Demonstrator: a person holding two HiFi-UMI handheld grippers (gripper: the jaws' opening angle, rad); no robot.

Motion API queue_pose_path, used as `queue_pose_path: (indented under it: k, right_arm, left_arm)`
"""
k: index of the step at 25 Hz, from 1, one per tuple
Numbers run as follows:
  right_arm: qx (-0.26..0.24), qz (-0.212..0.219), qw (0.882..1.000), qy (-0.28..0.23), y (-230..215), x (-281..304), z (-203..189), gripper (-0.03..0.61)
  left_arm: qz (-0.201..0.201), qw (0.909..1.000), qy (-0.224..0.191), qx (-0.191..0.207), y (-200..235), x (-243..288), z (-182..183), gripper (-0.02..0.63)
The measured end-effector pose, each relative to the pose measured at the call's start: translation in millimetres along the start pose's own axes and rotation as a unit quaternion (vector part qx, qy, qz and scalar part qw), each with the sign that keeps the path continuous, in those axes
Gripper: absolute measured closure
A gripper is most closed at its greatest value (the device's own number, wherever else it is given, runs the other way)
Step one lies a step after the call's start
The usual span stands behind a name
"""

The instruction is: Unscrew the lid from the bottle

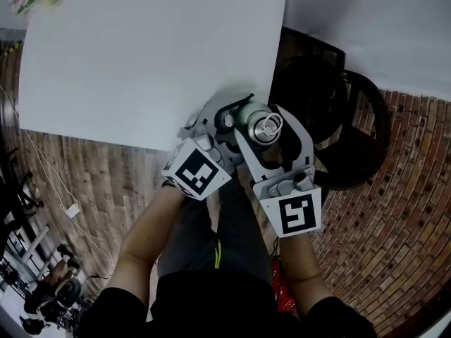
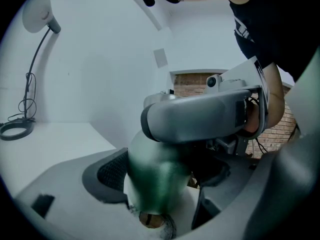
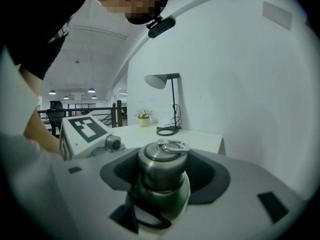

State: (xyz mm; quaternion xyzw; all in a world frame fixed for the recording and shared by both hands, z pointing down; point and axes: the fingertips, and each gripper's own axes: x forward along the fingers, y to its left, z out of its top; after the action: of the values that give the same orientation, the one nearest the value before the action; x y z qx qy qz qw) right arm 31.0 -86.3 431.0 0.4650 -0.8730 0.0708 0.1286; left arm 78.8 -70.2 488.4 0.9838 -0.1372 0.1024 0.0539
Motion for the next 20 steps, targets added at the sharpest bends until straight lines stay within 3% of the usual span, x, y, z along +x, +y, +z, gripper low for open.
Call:
queue_pose_path:
  k: [5,12,16,20]
  right_arm:
    - [-0.014,0.043,0.999,-0.006,3.2,-0.8,-0.8,0.314]
    - [-0.046,0.163,0.985,0.005,12.1,-3.2,-4.0,0.314]
    - [-0.059,0.250,0.966,0.013,17.9,-5.9,-6.9,0.314]
    - [-0.081,0.357,0.930,0.022,21.4,-13.3,-8.0,0.314]
  left_arm:
    - [-0.001,1.0000,0.001,-0.001,0.0,0.0,0.0,0.239]
    - [-0.003,1.0000,0.000,-0.006,-1.6,-0.2,0.8,0.239]
    - [-0.005,1.0000,0.002,-0.005,-1.8,-0.8,0.0,0.239]
    - [-0.007,1.0000,0.001,0.000,-3.2,1.5,1.4,0.239]
